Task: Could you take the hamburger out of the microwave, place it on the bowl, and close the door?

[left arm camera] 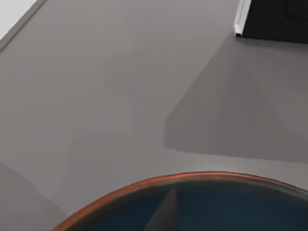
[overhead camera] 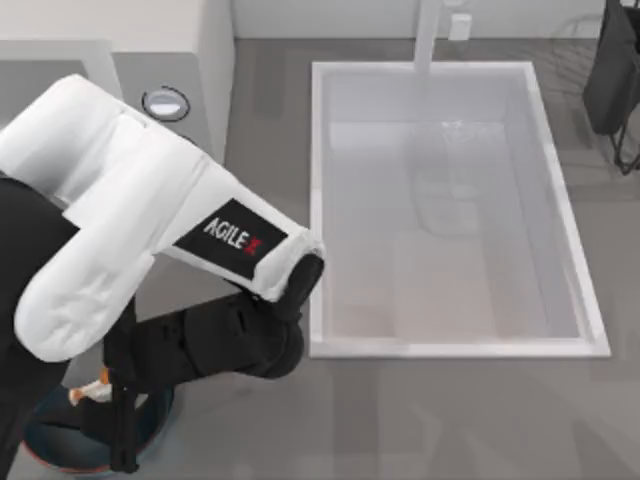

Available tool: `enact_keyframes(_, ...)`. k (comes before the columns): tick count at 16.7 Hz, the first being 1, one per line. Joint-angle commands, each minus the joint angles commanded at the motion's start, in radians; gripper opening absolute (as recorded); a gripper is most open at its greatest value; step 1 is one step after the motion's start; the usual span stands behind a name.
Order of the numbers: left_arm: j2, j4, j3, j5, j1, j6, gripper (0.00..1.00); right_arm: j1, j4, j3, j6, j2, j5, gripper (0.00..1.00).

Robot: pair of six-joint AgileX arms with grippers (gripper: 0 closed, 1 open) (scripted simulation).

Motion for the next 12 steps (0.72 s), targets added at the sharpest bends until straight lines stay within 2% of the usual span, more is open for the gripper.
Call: enact_keyframes(12,0.0,0.0,0.0,0.0,0.0,0.0,0.98,0.0,0.0,0.0,0.0,0.0,0.0,1.0)
